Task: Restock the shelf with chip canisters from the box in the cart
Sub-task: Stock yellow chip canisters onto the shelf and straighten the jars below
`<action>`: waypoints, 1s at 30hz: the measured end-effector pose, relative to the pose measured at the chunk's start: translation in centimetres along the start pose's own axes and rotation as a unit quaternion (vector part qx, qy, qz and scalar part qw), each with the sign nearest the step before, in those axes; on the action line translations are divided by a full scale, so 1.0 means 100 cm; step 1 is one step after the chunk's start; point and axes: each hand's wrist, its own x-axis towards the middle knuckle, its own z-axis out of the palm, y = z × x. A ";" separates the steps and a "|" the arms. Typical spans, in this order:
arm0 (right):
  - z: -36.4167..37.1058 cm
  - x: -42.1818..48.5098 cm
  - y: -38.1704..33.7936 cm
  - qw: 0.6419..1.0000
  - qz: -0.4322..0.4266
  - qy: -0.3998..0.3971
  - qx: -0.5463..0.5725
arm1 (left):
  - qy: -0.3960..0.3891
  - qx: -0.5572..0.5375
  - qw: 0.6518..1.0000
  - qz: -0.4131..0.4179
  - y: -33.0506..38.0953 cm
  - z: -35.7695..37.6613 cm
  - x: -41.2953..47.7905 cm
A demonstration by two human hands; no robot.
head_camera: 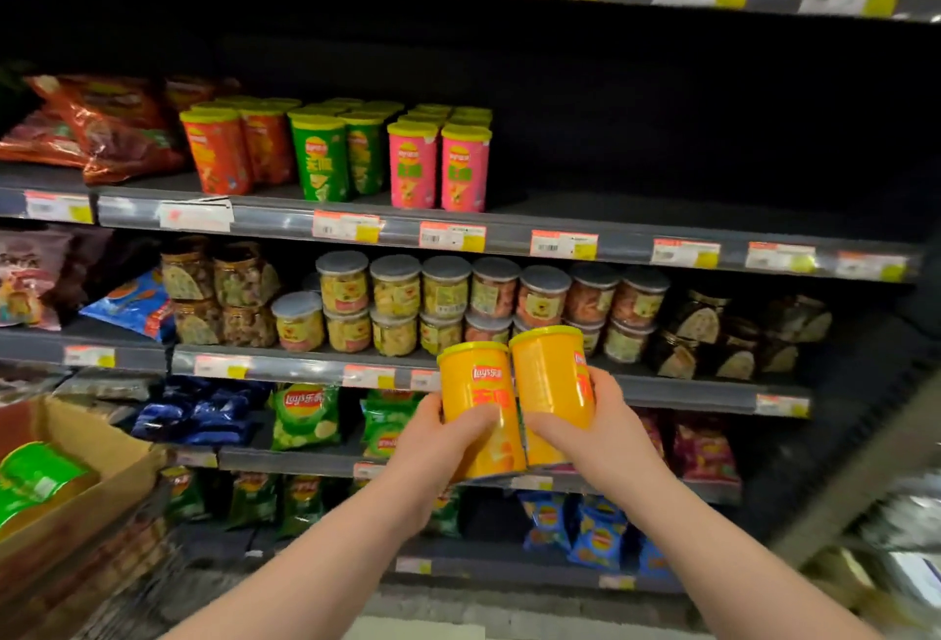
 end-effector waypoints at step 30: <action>-0.048 0.268 -0.138 0.983 -0.099 0.156 0.018 | -0.019 -0.052 0.985 0.162 0.133 -0.039 0.181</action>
